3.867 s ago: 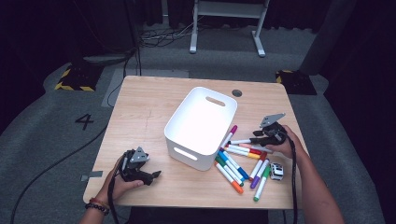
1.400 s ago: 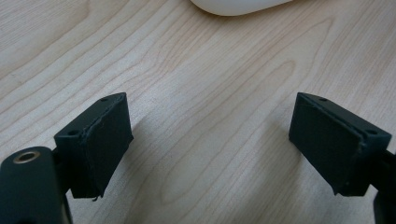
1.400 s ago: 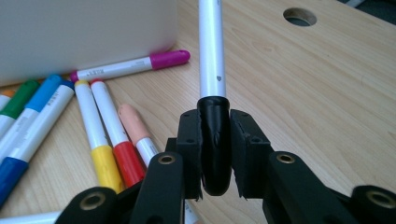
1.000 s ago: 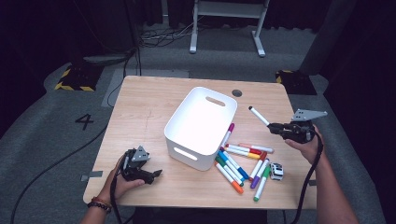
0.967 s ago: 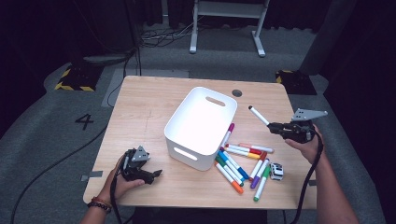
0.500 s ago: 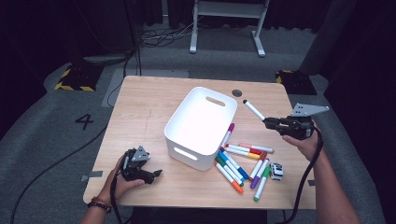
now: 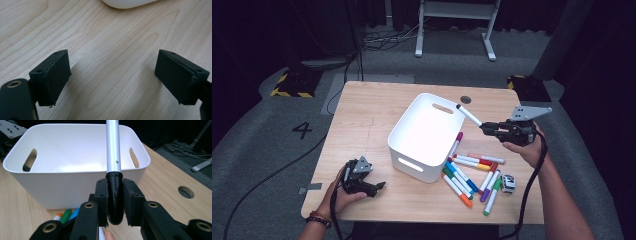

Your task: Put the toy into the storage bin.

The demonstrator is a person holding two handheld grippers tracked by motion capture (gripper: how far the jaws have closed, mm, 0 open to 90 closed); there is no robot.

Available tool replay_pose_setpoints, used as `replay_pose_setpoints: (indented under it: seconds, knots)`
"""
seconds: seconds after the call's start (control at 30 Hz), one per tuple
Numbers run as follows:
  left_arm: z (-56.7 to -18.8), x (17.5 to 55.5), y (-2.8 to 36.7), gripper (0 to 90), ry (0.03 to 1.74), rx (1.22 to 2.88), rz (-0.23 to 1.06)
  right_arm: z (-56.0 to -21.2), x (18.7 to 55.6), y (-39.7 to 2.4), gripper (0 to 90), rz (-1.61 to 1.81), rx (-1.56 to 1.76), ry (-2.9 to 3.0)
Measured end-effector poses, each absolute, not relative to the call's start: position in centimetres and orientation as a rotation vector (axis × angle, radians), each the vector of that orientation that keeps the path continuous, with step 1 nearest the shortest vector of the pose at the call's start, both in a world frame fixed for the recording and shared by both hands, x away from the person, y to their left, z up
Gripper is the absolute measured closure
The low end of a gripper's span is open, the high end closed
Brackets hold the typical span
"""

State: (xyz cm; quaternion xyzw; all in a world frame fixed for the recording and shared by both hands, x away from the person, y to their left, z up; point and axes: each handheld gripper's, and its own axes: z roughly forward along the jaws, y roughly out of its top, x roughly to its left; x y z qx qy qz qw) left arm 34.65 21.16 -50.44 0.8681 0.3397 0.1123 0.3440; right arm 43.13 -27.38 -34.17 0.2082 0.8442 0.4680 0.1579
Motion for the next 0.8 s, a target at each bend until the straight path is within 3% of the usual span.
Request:
replay_pose_setpoints:
  seconds: [0.8]
  knots:
    - [-50.5, 34.6, 21.2, 13.3, 0.883, 2.254, 0.292, -33.5, 43.4, -18.4, 75.2, 1.316, 0.45, 2.542]
